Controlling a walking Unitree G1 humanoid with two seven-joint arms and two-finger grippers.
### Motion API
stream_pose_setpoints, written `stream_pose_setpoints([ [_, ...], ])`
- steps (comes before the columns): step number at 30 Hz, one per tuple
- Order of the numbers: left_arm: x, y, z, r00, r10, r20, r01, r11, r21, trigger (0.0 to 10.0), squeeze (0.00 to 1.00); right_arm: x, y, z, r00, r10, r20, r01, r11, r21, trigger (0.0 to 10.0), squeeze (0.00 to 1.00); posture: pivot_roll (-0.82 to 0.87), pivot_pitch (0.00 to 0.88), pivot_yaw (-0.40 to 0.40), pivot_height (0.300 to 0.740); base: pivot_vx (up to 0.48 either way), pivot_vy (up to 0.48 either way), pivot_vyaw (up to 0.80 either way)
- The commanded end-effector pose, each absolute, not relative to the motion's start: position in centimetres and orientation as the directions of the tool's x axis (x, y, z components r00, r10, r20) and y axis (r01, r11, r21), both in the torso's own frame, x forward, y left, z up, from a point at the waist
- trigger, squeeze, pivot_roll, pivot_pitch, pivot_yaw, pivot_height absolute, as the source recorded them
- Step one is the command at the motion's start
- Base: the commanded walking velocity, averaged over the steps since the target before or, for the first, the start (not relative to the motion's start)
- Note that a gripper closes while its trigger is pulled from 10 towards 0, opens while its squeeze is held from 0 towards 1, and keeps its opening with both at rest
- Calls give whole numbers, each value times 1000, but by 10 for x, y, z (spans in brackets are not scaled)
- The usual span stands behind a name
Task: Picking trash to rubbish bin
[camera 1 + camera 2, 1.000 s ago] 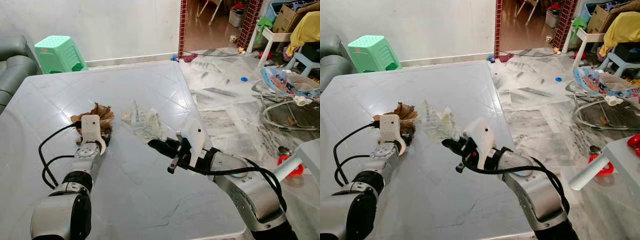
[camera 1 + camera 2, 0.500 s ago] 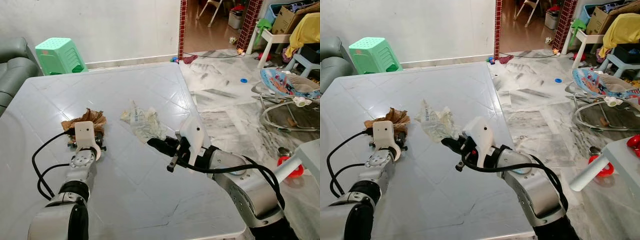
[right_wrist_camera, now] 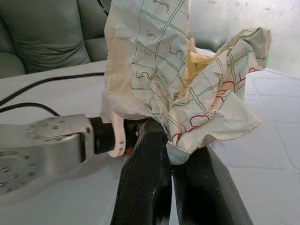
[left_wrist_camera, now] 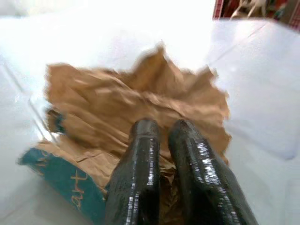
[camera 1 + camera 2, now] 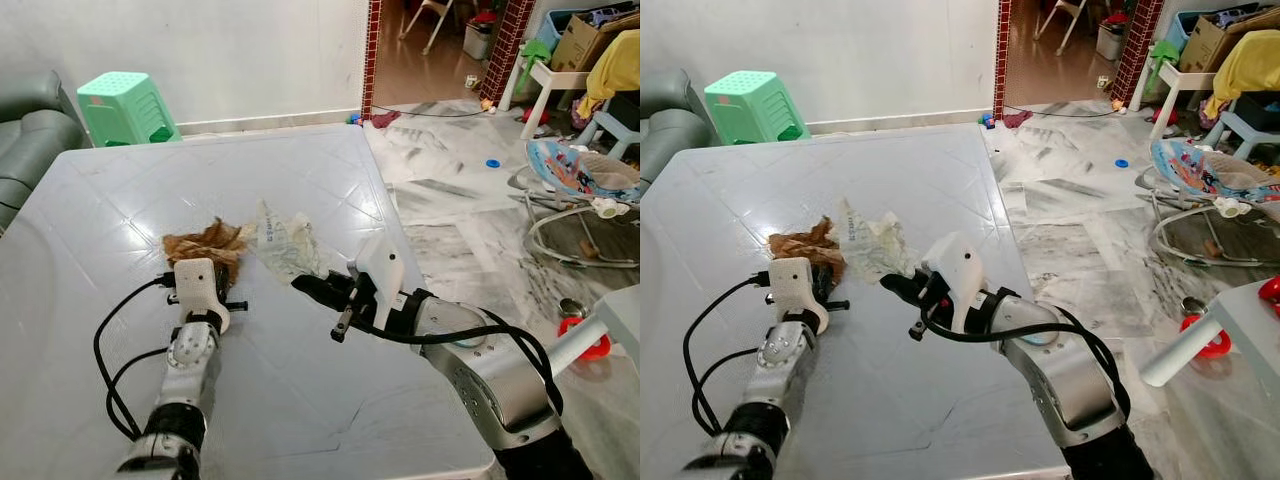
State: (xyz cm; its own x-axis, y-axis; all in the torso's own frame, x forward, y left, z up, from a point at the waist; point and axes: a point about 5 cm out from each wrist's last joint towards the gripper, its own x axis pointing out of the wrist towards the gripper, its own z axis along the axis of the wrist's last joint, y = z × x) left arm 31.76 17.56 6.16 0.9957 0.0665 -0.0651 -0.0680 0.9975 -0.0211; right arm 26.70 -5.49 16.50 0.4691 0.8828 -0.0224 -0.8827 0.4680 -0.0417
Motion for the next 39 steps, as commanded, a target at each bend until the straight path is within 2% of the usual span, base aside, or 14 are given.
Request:
stream_pose_setpoints([
  [1,320,178,75,997,78,6,-78,997,5,0,0,268,-51,169,453,892,-14,-890,451,-66,0,0,-81,0,18,740,0,0,0],
  [8,303,178,108,979,87,186,-113,985,131,0,0,270,-51,170,455,891,-7,-888,453,-73,0,0,-70,0,9,740,0,0,0],
  [13,293,178,118,974,64,219,-95,986,134,0,0,271,-52,170,464,886,-3,-884,462,-74,0,0,-55,0,3,740,0,0,0],
  [17,287,177,131,968,108,226,-123,991,56,0,0,273,-52,170,482,876,5,-873,481,-78,0,0,-47,2,2,740,0,0,0],
  [20,284,168,146,964,117,237,-121,993,4,0,0,276,-52,170,508,861,18,-858,508,-80,0,0,-44,3,1,740,0,0,0],
  [24,283,159,157,962,98,255,-101,995,-4,0,0,283,-54,173,559,829,38,-824,560,-91,0,0,-36,0,-1,740,0,0,0],
  [26,283,159,157,962,98,255,-101,995,-4,0,0,283,-54,173,559,829,38,-824,560,-91,0,0,-36,0,-1,740,0,0,0],
  [28,286,158,160,961,96,258,-98,995,-6,0,0,293,-58,177,629,775,66,-769,632,-91,0,0,-38,0,2,740,0,0,0],
  [30,287,158,161,962,97,255,-98,995,-6,0,0,296,-60,179,652,755,76,-749,656,-89,0,0,-38,0,2,740,0,0,0],
  [31,292,161,164,961,108,256,-106,994,-21,0,0,304,-68,184,710,696,106,-692,718,-77,0,0,-43,0,10,740,0,0,0],
  [35,296,162,171,960,104,261,-100,995,-29,0,0,310,-76,187,758,640,127,-639,767,-59,0,0,-43,0,13,740,0,0,0],
  [39,296,161,173,963,98,250,-92,995,-36,0,0,311,-78,187,769,626,131,-625,779,-54,0,0,-42,0,16,740,0,0,0],
])
